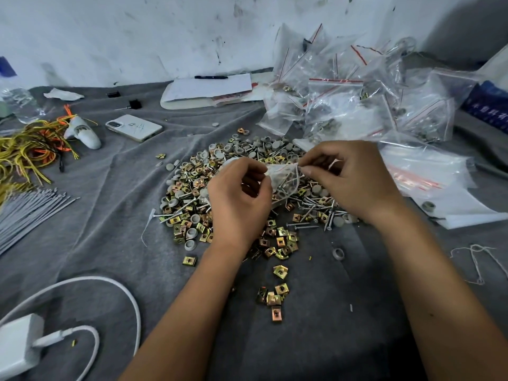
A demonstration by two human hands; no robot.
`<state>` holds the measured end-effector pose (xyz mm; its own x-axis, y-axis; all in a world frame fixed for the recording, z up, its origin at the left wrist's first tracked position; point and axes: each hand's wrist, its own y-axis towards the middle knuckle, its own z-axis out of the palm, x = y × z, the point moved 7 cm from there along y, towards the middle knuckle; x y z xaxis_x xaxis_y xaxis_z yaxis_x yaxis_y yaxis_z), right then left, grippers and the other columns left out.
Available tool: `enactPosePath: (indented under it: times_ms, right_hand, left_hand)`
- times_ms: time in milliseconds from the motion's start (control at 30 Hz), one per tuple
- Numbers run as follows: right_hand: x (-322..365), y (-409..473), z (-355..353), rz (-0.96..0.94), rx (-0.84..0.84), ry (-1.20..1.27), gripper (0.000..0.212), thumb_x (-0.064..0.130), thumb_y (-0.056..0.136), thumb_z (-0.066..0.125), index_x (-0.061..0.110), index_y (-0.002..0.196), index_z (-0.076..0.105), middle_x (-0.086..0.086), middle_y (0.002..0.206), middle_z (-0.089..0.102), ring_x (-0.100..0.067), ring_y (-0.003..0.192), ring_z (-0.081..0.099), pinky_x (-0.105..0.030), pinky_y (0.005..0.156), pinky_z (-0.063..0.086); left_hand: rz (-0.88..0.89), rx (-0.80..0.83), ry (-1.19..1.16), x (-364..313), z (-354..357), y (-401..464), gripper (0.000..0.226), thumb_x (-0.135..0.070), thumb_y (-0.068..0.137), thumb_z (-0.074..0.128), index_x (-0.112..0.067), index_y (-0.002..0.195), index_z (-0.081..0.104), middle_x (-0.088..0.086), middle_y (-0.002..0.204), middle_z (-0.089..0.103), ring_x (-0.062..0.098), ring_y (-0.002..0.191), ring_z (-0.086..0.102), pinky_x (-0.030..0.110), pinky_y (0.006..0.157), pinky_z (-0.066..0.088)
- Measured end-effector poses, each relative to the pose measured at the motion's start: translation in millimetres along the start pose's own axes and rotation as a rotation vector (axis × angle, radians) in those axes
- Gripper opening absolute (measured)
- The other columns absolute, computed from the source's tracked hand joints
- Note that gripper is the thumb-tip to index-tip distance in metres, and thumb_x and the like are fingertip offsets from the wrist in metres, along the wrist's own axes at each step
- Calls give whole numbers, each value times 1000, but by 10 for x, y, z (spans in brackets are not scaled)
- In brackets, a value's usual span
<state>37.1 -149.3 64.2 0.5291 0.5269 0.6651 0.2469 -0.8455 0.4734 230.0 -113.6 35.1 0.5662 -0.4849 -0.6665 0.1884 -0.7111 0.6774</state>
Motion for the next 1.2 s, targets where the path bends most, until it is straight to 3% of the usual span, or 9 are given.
enactPosePath:
  times_ms: [100,267,367,500,667,767,1033,1200]
  right_hand:
    - [-170,8,-97,103,45,-135,10,14,87,80,24,89,79,18,76,68,9,71,64,-3,62,42]
    - [-352,-82,-91,258,386,-365,24,20,79,89,37,73,72,19,66,68,9,65,64,-9,58,41]
    - [-340,-170,-58,311,513,-425,26,32,68,95,37,80,72,13,73,69,-1,65,64,-24,59,45]
    - [-297,-212,-6,310,622,-525,43,35,62,97,34,94,68,9,87,64,-9,76,61,-29,63,43]
    - [-309,-173,-18,291,511,-469,25,15,74,90,29,84,71,9,76,69,-8,68,65,-24,58,45]
    - [-296,-155,-34,267,438,-403,26,7,79,83,30,86,72,13,77,71,1,70,67,-18,62,49]
    - [-351,-147,-23,292,448,-355,31,3,76,87,28,79,70,10,74,71,-1,64,69,-20,58,51]
    - [-114,-75,-99,152,235,-172,23,8,75,90,24,80,75,12,73,73,2,69,69,-22,72,60]
  left_hand:
    - [34,1,19,-31,5,-2,10,-4,83,74,-12,88,71,-5,81,69,11,71,66,32,64,56]
    - [77,17,30,-83,23,-12,10,-3,84,75,-10,88,70,-4,81,69,10,70,65,26,63,55]
    - [68,31,27,-69,39,-14,9,-2,84,75,-9,88,71,-4,80,68,10,69,64,26,62,55]
    - [60,41,17,-66,51,-15,9,-2,85,74,-9,88,71,-3,79,68,12,68,64,20,60,51]
    - [72,43,17,-67,53,-16,8,-3,85,74,-10,88,70,-5,79,68,11,68,64,18,60,51]
    - [72,46,19,-62,57,-16,8,-4,85,74,-11,88,70,-6,79,68,12,68,64,21,60,53]
    - [63,55,18,-47,59,-15,8,-6,85,73,-12,88,70,-7,78,67,10,68,64,18,61,50]
    - [59,51,7,-44,65,-17,6,-9,86,73,-14,88,70,-8,78,67,10,68,64,17,61,49]
